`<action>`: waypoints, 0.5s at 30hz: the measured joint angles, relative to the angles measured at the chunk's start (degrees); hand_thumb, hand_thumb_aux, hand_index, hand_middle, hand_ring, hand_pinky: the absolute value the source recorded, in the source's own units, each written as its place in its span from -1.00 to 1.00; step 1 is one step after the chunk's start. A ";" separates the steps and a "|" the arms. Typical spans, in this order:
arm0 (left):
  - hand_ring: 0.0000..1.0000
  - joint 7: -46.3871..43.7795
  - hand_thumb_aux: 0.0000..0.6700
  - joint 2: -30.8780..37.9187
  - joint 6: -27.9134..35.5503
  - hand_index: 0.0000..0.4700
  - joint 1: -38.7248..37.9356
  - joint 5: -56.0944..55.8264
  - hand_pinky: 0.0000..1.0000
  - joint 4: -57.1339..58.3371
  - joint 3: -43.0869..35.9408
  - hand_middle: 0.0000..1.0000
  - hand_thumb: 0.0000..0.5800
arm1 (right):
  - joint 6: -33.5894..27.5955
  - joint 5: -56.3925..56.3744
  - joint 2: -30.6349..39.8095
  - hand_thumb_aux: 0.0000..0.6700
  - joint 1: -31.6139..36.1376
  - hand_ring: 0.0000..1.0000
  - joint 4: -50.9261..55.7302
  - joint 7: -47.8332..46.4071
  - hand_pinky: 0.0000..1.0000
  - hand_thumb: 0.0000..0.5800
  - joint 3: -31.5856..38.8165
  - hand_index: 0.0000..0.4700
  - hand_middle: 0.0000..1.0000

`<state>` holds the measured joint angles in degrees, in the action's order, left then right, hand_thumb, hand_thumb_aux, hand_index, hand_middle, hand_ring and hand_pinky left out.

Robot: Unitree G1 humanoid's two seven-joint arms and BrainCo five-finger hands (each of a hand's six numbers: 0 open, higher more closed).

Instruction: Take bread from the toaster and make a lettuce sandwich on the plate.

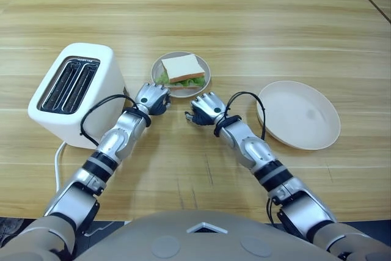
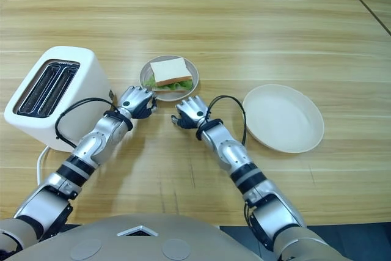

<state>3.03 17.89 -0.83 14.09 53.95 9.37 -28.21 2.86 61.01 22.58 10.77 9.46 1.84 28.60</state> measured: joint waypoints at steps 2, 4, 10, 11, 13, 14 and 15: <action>1.00 -0.40 -1.00 -0.21 -3.11 -1.00 -6.33 -6.50 1.00 -6.53 1.11 1.00 -1.00 | 2.30 -8.77 -0.10 -0.45 -5.29 0.54 -5.87 -0.02 0.54 -0.05 -3.87 -0.45 0.54; 0.25 -1.70 -1.00 -0.19 -5.89 -1.00 -12.27 -13.87 0.25 -12.35 2.71 0.25 -1.00 | 5.39 -19.30 -0.65 -1.00 -10.59 -1.00 -10.86 -0.97 -1.00 -1.00 -7.53 -1.00 -1.00; -1.00 -7.08 -1.00 2.42 -12.65 -1.00 -25.07 -32.55 -1.00 -21.40 6.26 -1.00 -1.00 | 11.08 -49.69 -2.47 -1.00 -22.16 -1.00 -18.07 -9.56 -1.00 -1.00 -13.64 -1.00 -1.00; -1.00 -8.27 -1.00 2.95 -13.41 -1.00 -26.46 -35.38 -1.00 -22.00 6.70 -1.00 -1.00 | 11.18 -53.16 -2.68 -1.00 -23.39 -1.00 -18.68 -10.74 -1.00 -1.00 -14.24 -1.00 -1.00; -1.00 -12.06 -1.00 4.47 -15.40 -1.00 -30.79 -44.63 -1.00 -24.09 8.18 -1.00 -1.00 | 11.20 -64.09 -3.79 -1.00 -27.11 -1.00 -20.75 -13.98 -1.00 -1.00 -16.64 -1.00 -1.00; -1.00 -13.75 -1.00 4.99 -16.38 -1.00 -32.29 -48.62 -1.00 -24.78 9.02 -1.00 -1.00 | 11.04 -68.40 -4.28 -1.00 -28.24 -1.00 -21.46 -15.21 -1.00 -1.00 -17.81 -1.00 -1.00; -1.00 -15.92 -1.00 5.49 -17.34 -1.00 -34.10 -53.81 -1.00 -25.68 10.25 -1.00 -1.00 | 10.46 -74.16 -4.82 -1.00 -29.44 -1.00 -22.22 -16.85 -1.00 -1.00 -19.45 -1.00 -1.00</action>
<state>-12.90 23.38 -18.16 -20.01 0.14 -16.30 -17.97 13.32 -13.15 17.76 -18.67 -12.76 -15.01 9.14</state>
